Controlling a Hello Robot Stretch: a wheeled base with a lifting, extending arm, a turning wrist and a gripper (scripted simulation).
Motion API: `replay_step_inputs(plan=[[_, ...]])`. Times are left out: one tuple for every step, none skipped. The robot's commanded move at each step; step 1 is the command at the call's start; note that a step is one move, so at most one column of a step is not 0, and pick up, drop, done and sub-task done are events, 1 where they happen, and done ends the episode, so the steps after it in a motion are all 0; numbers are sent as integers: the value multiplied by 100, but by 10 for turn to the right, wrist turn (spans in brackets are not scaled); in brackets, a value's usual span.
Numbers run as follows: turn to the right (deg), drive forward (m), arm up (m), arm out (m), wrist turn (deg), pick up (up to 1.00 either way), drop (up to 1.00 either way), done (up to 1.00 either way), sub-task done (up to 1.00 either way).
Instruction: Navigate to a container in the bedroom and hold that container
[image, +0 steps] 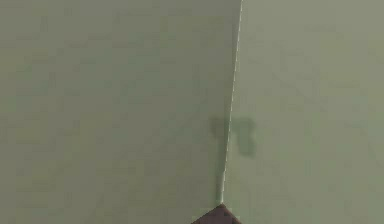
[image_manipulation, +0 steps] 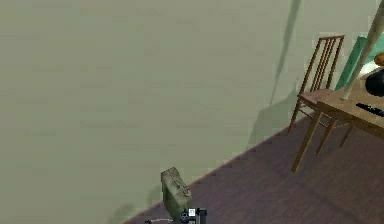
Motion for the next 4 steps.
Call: replay_step_inputs(plan=[[0,0,0,0,450,0,0,0,0],[0,0,0,0,330,0,0,0,0],[0,0,0,0,0,100,0,0,0],[0,0,10,0,0,0,0,0,0]])
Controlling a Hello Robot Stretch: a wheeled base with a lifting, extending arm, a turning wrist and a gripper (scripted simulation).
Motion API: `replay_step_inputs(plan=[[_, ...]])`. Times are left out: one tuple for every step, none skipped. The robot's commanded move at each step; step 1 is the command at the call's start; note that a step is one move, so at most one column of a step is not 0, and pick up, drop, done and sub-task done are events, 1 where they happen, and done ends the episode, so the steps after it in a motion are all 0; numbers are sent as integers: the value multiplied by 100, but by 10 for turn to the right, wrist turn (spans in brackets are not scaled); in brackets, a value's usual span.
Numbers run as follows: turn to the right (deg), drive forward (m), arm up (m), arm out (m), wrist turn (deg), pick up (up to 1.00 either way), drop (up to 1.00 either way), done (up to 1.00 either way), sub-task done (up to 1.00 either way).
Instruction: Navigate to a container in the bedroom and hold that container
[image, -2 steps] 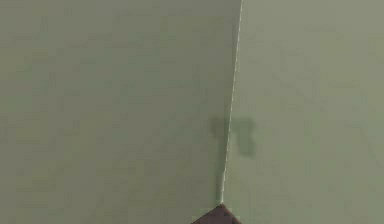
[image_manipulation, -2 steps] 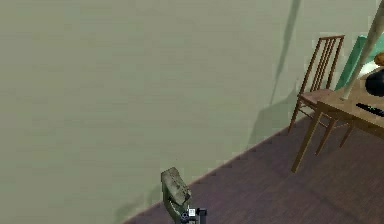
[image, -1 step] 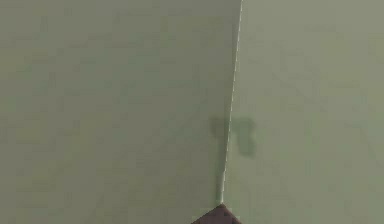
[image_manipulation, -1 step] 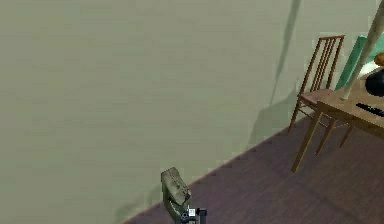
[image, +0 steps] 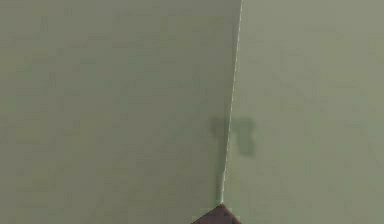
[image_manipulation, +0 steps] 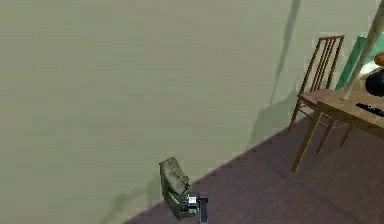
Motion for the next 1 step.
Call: replay_step_inputs(plan=[[0,0,0,0,0,0,0,100,0]])
